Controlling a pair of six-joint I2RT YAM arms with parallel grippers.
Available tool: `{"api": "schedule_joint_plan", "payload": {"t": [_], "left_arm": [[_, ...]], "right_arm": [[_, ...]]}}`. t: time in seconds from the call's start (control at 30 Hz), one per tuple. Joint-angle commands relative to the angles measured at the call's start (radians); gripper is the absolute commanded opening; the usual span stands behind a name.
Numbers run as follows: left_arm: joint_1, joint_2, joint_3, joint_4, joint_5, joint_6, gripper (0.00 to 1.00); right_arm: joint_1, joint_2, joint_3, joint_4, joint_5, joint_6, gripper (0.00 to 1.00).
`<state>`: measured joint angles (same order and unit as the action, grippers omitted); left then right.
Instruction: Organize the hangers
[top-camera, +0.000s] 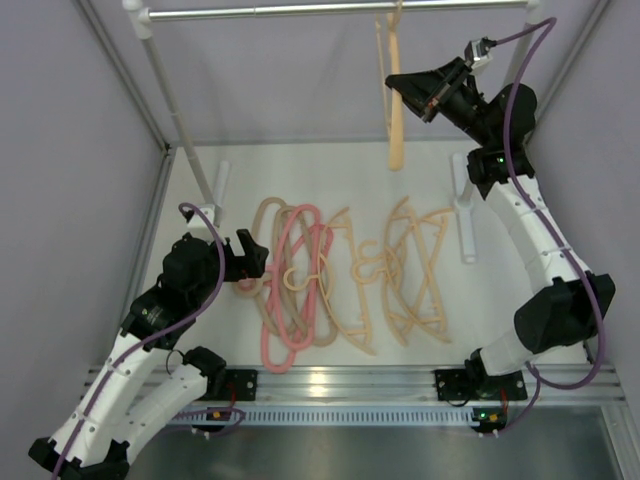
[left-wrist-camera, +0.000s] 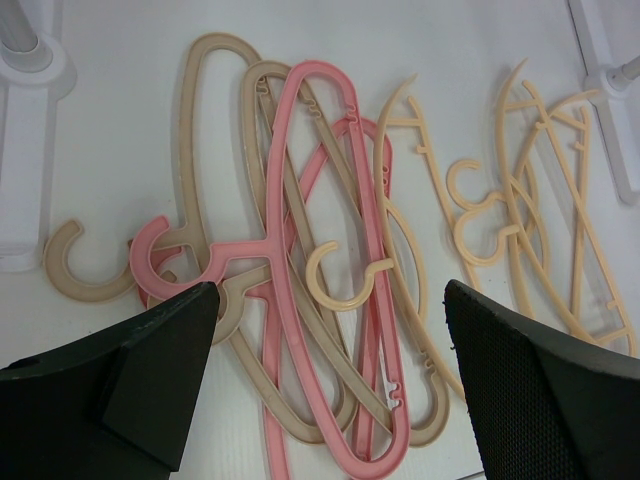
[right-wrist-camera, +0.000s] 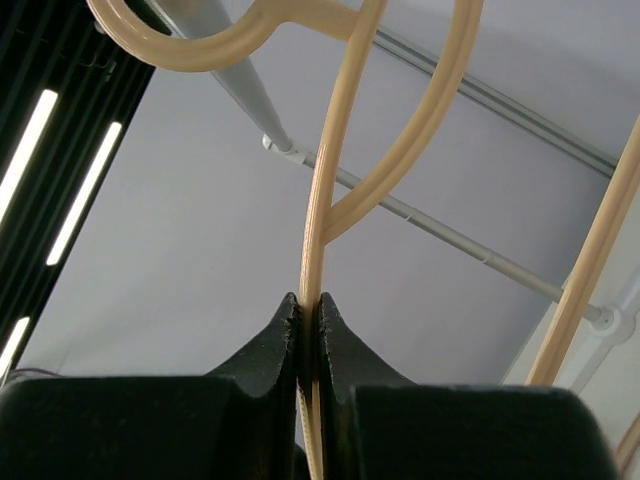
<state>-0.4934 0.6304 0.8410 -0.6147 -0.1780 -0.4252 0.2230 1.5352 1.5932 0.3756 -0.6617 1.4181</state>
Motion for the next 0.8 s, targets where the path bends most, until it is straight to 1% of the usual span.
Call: {"api": "schedule_joint_plan", "payload": {"t": [0.0, 0.1, 0.3, 0.33, 0.4, 0.5, 0.53, 0.6, 0.63, 0.73, 0.77], "left_arm": [[0.003, -0.008, -0.008, 0.003, -0.015, -0.006, 0.98], [0.003, -0.009, -0.006, 0.003, -0.015, -0.006, 0.98], [0.003, -0.009, -0.008, 0.001, -0.015, -0.006, 0.98], [0.003, -0.009, -0.008, 0.003, -0.015, -0.007, 0.98], [0.003, -0.009, -0.006, 0.003, -0.015, -0.006, 0.98], [0.003, -0.011, -0.008, 0.003, -0.014, -0.007, 0.98], [0.003, -0.009, -0.008, 0.001, -0.014, -0.006, 0.98], [0.004, -0.011, -0.008, 0.001, -0.014, -0.006, 0.98], [0.004, -0.011, -0.008, 0.003, -0.014, -0.006, 0.98], [0.003, -0.011, -0.008, 0.003, -0.012, -0.006, 0.98], [0.003, -0.012, -0.008, 0.003, -0.012, -0.006, 0.98]], "right_arm": [[-0.024, -0.014, -0.015, 0.077, 0.014, 0.004, 0.00], [-0.027, -0.023, -0.036, 0.072, 0.019, -0.007, 0.00], [-0.027, -0.043, -0.065, 0.063, 0.022, -0.031, 0.08], [-0.027, -0.050, -0.065, 0.059, 0.022, -0.036, 0.14], [-0.027, -0.058, -0.065, 0.046, 0.025, -0.056, 0.20], [-0.027, -0.079, -0.061, 0.017, 0.028, -0.079, 0.35], [-0.027, -0.084, -0.059, 0.010, 0.033, -0.096, 0.46], [-0.027, -0.107, -0.053, -0.029, 0.043, -0.137, 0.59], [-0.027, -0.116, -0.052, -0.044, 0.050, -0.154, 0.67], [-0.027, -0.174, -0.044, -0.151, 0.080, -0.237, 0.77], [-0.027, -0.188, -0.052, -0.171, 0.091, -0.255, 0.78]]}}
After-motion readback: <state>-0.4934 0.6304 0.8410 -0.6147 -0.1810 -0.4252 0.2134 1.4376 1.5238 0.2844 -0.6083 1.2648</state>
